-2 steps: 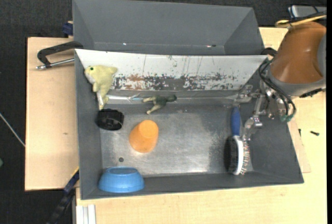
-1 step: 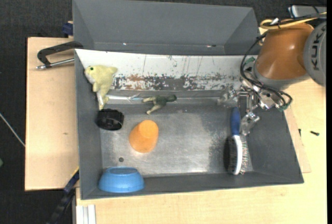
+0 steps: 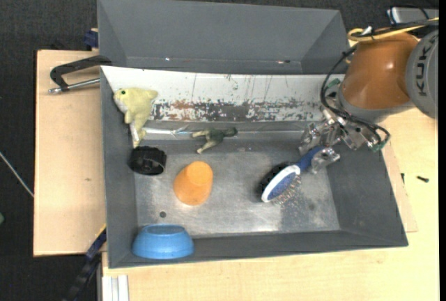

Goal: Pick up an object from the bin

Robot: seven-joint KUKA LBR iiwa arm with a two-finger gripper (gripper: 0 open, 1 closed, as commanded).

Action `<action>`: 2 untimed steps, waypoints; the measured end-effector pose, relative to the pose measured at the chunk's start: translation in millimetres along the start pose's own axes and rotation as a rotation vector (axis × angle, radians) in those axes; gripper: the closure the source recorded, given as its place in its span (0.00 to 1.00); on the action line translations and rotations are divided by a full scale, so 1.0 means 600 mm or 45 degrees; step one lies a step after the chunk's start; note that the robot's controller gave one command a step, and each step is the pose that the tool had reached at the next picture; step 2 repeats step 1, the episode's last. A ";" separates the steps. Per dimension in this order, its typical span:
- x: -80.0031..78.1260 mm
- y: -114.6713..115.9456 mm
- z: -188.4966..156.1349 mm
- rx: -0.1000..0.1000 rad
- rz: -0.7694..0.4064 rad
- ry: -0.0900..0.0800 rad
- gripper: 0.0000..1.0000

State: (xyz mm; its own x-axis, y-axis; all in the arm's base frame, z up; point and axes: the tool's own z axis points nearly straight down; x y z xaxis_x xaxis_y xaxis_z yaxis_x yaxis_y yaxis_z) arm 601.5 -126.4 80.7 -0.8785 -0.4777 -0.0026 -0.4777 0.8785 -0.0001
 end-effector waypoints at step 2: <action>-0.001 -0.011 -0.221 0.011 0.078 -0.013 1.00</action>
Offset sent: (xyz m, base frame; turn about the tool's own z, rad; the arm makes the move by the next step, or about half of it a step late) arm 0.0000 -0.0062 0.1269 0.0608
